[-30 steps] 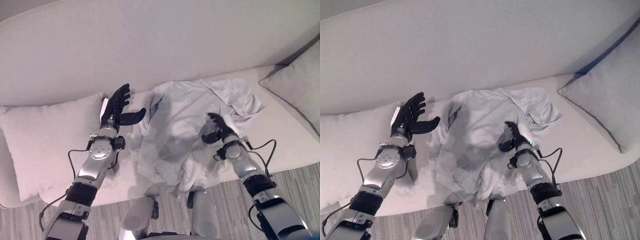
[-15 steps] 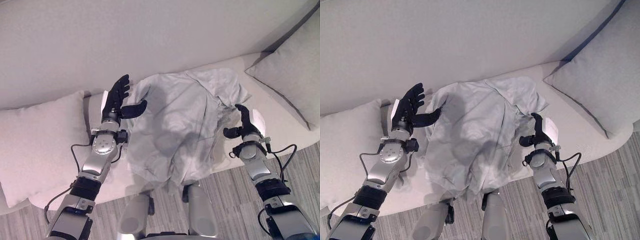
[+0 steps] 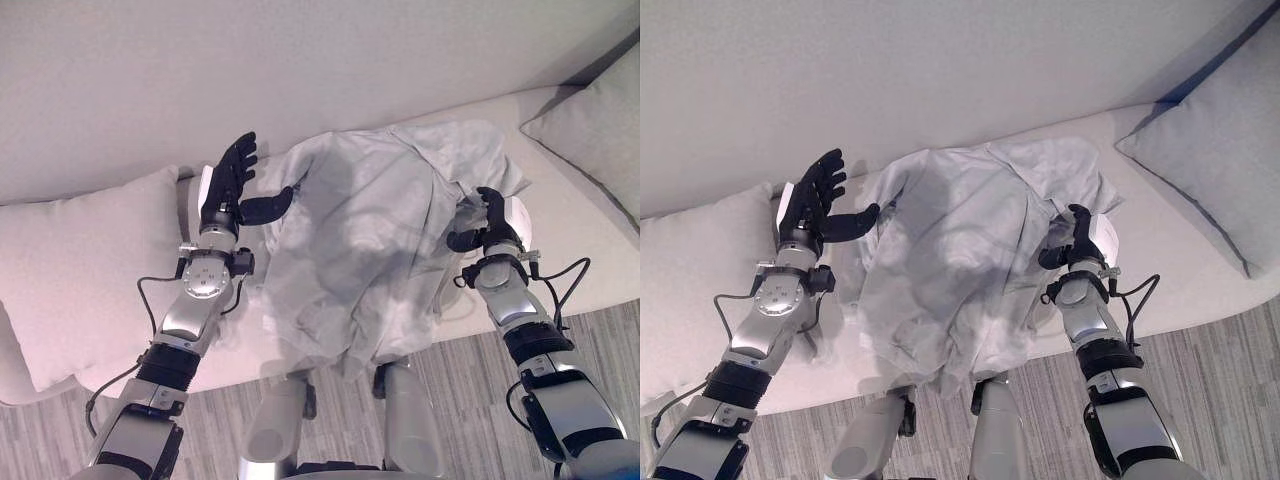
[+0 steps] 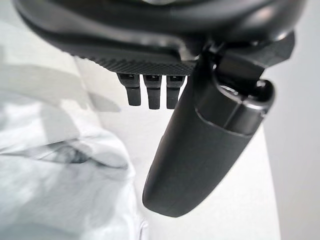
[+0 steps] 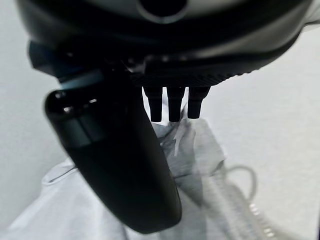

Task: Hang the clothes on the sofa on the clothes rack.

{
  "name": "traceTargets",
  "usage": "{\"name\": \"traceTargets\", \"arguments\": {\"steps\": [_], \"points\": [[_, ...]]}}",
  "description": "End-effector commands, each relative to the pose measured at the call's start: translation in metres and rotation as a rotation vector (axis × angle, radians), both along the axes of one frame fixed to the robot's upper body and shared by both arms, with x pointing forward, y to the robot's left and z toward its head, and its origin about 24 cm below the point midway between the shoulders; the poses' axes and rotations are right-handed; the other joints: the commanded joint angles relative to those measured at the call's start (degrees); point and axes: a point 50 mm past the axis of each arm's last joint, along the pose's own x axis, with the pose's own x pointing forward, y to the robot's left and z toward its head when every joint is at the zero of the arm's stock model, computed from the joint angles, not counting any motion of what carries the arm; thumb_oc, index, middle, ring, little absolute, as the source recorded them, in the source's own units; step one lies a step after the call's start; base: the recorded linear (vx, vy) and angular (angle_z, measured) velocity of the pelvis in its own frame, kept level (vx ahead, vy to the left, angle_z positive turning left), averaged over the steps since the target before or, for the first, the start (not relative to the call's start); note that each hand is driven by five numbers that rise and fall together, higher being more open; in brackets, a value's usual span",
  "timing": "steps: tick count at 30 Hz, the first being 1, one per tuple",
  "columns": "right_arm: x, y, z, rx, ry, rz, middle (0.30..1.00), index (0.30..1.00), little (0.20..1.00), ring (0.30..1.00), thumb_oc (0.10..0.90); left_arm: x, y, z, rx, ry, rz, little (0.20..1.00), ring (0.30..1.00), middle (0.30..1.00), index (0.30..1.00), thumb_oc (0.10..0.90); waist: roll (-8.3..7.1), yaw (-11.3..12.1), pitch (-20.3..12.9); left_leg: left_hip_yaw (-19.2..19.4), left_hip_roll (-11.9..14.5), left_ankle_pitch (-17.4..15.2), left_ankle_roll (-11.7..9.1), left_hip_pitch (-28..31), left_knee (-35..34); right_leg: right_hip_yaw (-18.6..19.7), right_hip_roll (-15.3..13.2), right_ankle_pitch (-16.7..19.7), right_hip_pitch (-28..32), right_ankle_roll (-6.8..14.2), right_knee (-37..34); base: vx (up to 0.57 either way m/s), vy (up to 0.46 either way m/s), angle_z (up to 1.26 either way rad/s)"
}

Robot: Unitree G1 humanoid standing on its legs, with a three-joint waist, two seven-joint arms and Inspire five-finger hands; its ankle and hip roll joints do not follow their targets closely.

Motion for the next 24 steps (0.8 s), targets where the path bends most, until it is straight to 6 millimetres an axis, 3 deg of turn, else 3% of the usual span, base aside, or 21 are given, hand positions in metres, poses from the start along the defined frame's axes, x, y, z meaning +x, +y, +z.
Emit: {"name": "traceTargets", "arguments": {"steps": [1,10,13,19,21,24], "points": [[0.009,0.0,0.034,0.006,-0.166,-0.029,0.9,0.9,0.9,0.9,0.8,-0.006,-0.01,0.056,0.072,-0.272,-0.037,0.9,0.9,0.9,0.9,0.8,-1.35,0.64,-3.57,-0.19,2.67,-1.96,-3.84,-3.73,0.39,0.31,-7.7,-3.64,6.09,7.66,0.22,0.01,0.023,0.07],[0.02,0.032,0.03,0.066,-0.142,0.055,0.9,0.9,0.9,0.9,0.8,-0.004,-0.023,0.062,0.085,-0.284,-0.071,0.9,0.9,0.9,0.9,0.8,-1.42,1.1,-3.1,-0.47,2.88,-1.62,-3.89,-4.44,0.39,0.46,-7.61,-3.87,5.57,7.48,0.22,0.0,0.0,0.0],[0.024,0.05,0.027,0.049,-0.106,0.132,0.9,0.9,0.9,0.9,0.8,-0.002,-0.025,0.066,0.094,-0.295,-0.07,0.9,0.9,0.9,0.9,0.8,-1.61,1.42,-2.69,-0.8,2.99,-1.32,-4.08,-5.09,0.39,0.01,-7.61,-3.8,5.27,7.46,0.22,0.0,0.007,0.04],[0.027,0.064,0.02,-0.034,-0.031,0.202,0.9,0.9,0.9,0.9,0.8,-0.001,-0.025,0.068,0.091,-0.302,-0.062,0.9,0.9,0.9,0.9,0.8,-2.02,1.75,-2.51,-1.27,3.08,-1.13,-4.15,-5.57,0.39,-0.39,-7.57,-3.87,5.25,7.38,0.22,0.0,0.004,0.06],[0.029,0.059,0.01,-0.069,0.034,0.17,0.3,0.3,0.3,0.3,0.4,0.0,-0.026,0.07,0.088,-0.306,-0.063,0.9,0.9,0.9,0.9,0.8,-2.19,2.07,-2.42,-1.32,3.14,-1.02,-4.24,-5.72,0.39,-0.55,-7.49,-3.97,5.43,7.34,0.22,0.0,0.0,0.0],[0.028,0.055,0.007,-0.076,0.048,0.142,0.3,0.3,0.3,0.3,0.4,0.0,-0.023,0.074,0.089,-0.321,-0.047,0.9,0.9,0.9,0.9,0.8,-2.47,2.0,-2.14,-1.32,3.25,-1.03,-4.36,-5.8,0.39,-0.68,-7.37,-4.01,5.46,7.31,0.22,0.0,0.0,0.0]]}}
